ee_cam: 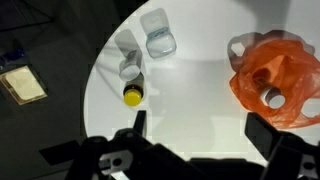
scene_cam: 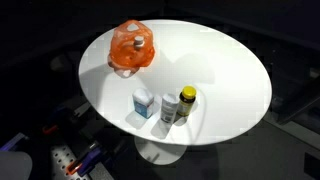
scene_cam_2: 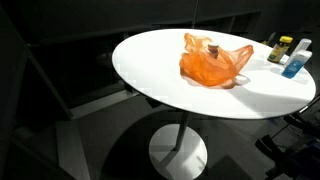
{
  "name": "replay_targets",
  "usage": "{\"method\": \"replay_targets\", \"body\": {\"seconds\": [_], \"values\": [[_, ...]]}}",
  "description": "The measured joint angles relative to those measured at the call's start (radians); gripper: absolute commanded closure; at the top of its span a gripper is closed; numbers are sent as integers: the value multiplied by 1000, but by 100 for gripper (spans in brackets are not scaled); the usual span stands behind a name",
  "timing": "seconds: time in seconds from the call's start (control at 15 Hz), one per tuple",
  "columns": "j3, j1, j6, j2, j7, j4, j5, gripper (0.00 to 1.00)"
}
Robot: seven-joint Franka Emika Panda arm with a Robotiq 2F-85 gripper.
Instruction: Pick up the longest white container from the table and put it in the orange plastic bag
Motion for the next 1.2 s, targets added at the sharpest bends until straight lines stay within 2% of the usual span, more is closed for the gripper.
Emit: {"method": "replay_targets", "body": {"seconds": [0.53, 1.2], "values": [[10, 0, -14, 21, 8, 4, 1, 0], [50, 1, -154, 248, 115, 116, 8, 0]]}}
